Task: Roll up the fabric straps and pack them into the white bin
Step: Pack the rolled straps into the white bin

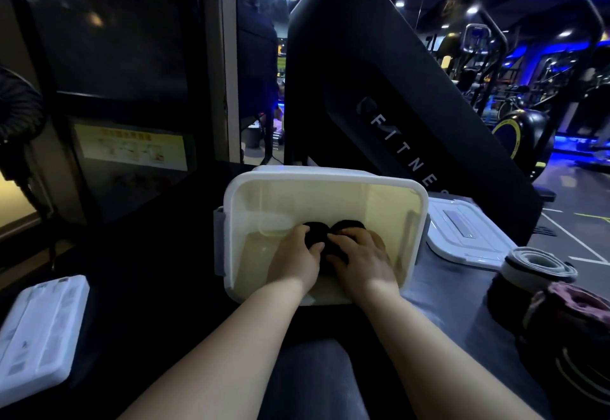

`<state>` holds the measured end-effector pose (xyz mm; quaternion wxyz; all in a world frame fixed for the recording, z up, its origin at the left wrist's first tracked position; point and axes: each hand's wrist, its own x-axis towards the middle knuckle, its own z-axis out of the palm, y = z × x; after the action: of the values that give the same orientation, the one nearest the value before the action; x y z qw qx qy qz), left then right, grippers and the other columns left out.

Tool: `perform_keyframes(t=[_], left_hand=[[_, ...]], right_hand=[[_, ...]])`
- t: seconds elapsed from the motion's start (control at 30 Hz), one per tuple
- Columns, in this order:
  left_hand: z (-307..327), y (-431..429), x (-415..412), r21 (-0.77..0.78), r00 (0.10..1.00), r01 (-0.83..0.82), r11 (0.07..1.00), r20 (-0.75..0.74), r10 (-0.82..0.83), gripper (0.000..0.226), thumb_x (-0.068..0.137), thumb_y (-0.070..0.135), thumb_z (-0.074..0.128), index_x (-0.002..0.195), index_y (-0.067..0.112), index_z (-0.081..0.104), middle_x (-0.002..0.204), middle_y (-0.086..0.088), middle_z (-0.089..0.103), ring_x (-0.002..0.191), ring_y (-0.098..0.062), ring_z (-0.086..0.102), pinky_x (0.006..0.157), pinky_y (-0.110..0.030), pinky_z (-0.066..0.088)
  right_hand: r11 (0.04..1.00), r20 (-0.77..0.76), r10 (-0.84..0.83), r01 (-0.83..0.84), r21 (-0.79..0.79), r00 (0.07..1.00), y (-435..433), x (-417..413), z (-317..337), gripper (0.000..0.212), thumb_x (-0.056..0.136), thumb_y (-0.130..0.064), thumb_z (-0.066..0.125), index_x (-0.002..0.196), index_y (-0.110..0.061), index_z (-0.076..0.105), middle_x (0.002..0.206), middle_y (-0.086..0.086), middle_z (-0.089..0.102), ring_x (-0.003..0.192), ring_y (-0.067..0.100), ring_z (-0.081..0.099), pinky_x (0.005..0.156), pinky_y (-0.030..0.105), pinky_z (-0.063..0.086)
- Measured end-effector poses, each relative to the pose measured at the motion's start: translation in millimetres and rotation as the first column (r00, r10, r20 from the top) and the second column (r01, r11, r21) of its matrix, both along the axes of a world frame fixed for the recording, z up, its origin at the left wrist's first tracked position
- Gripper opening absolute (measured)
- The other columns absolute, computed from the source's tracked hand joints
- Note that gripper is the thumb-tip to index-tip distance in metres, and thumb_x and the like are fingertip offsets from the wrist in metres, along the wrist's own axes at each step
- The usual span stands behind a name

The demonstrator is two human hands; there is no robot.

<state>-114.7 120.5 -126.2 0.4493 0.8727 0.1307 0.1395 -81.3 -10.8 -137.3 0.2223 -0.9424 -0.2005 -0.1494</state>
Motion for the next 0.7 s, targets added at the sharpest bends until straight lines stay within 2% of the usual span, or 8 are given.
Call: perform_keyframes(t=[0.2,0.4,0.7], left_hand=[[-2.5,2.1,5.3,-0.008,0.998,0.010,1.000,0.054,-0.009,0.046,0.097,0.031,0.055,0.139,0.017,0.044,0.139,-0.006,0.050,0.126,-0.024,0.048,0.098,-0.031,0.038],[-8.3,1.1,4.7,0.010,0.997,-0.002,1.000,0.079,0.001,0.045,0.097,0.032,0.055,0.138,0.017,0.045,0.136,-0.007,0.055,0.124,-0.025,0.051,0.095,-0.029,0.038],[-10.0,-2.1,6.3,0.030,0.997,-0.006,1.000,0.072,0.004,0.045,0.098,0.030,0.054,0.139,0.015,0.044,0.136,-0.009,0.055,0.124,-0.028,0.051,0.095,-0.031,0.038]], right_hand=[[0.998,0.018,0.015,-0.016,0.066,1.000,1.6,9.3,-5.7,0.043,0.092,-0.037,0.059,0.134,-0.031,0.057,0.141,-0.006,0.045,0.136,0.018,0.035,0.110,0.031,0.031],[0.999,-0.014,0.014,-0.014,0.045,1.000,2.1,11.0,-8.9,0.044,0.096,-0.040,0.054,0.139,-0.034,0.049,0.153,-0.010,0.036,0.147,0.014,0.016,0.118,0.029,0.012],[0.996,-0.039,0.014,-0.010,0.083,0.999,3.1,10.8,-12.0,0.043,0.096,-0.039,0.053,0.139,-0.033,0.050,0.153,-0.009,0.037,0.147,0.015,0.016,0.118,0.029,0.011]])
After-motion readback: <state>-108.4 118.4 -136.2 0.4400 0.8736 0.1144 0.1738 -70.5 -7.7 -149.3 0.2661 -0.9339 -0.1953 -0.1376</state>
